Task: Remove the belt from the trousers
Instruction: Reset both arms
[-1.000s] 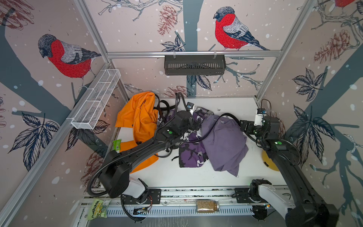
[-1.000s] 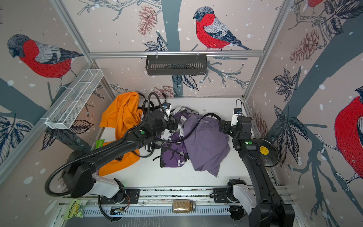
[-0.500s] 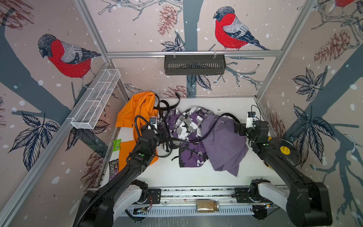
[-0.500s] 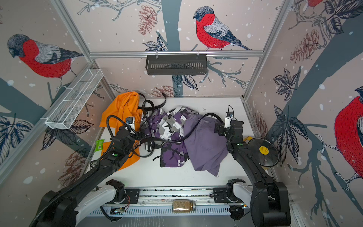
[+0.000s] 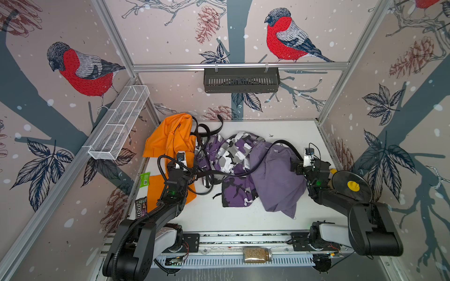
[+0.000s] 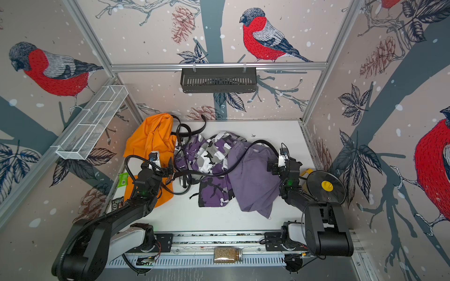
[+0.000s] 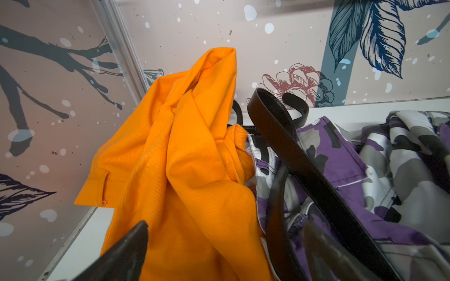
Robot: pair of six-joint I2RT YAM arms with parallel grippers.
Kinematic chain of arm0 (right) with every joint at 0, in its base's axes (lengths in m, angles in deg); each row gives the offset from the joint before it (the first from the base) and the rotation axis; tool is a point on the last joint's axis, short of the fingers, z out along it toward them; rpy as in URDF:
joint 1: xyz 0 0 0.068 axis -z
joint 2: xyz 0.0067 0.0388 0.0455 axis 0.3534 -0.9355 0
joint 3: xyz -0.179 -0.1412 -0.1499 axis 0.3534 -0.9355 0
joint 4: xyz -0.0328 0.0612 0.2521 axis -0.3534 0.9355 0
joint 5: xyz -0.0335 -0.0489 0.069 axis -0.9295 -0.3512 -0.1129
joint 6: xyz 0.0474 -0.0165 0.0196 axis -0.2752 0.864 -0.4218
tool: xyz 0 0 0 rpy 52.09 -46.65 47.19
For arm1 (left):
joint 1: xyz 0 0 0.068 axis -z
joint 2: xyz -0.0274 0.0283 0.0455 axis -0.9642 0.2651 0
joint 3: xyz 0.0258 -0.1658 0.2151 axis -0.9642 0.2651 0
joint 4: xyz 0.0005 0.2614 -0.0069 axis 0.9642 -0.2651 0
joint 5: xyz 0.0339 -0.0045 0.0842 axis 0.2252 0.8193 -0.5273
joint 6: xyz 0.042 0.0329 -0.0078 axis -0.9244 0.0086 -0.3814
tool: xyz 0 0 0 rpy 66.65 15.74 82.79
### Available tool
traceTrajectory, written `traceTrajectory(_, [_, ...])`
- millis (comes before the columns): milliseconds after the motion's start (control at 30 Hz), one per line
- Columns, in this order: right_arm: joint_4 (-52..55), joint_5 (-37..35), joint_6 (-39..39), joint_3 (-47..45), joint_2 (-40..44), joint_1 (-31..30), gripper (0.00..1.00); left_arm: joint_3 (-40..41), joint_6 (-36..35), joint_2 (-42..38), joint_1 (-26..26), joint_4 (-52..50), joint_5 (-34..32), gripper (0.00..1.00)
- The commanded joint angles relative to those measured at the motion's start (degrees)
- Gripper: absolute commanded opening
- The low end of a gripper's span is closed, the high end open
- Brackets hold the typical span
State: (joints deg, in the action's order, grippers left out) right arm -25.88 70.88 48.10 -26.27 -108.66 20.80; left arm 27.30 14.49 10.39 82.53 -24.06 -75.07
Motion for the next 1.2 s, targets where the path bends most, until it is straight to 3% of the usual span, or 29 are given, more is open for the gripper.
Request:
traceTrajectory(0, [-11.4, 3.0, 1.9, -1.9, -1.7, -1.0, 0.99, 0.9, 1.4, 1.6, -2.0, 10.7, 4.6, 0.96])
traceTrajectory(133, [-21.8, -0.9, 3.5, -5.7, -5.5, -4.1, 0.99, 0.9, 3.3, 3.8, -5.5, 11.4, 6.2, 0.96])
traceTrajectory(300, [-23.4, -0.6, 1.9, -7.1, -4.7, -2.8, 0.99, 0.7, 5.6, 7.5, -8.5, 12.8, 9.9, 0.95])
traceTrajectory(500, [-27.1, -1.1, -0.7, -7.7, -7.5, -0.8, 0.99, 0.8, 6.0, 15.7, -8.8, 19.3, 10.1, 0.95])
traceTrajectory(633, [-36.0, -2.1, -1.6, -9.3, -12.6, -0.6, 0.99, 0.5, 6.0, 18.4, -9.0, 20.8, 10.0, 0.95])
traceTrajectory(767, [-27.9, -8.6, -2.4, -6.5, -11.1, -1.9, 0.99, 0.7, 6.4, 19.5, -9.2, 21.8, 10.1, 0.95])
traceTrajectory(800, [-30.1, -9.8, -2.3, -6.8, -11.9, -2.3, 0.99, 0.3, 6.6, 19.7, -9.2, 21.4, 10.0, 0.96])
traceTrajectory(1167, [-28.3, -11.0, -2.8, -6.1, -11.6, -2.3, 0.99, -0.7, 6.6, 19.7, -9.2, 19.5, 10.3, 0.96])
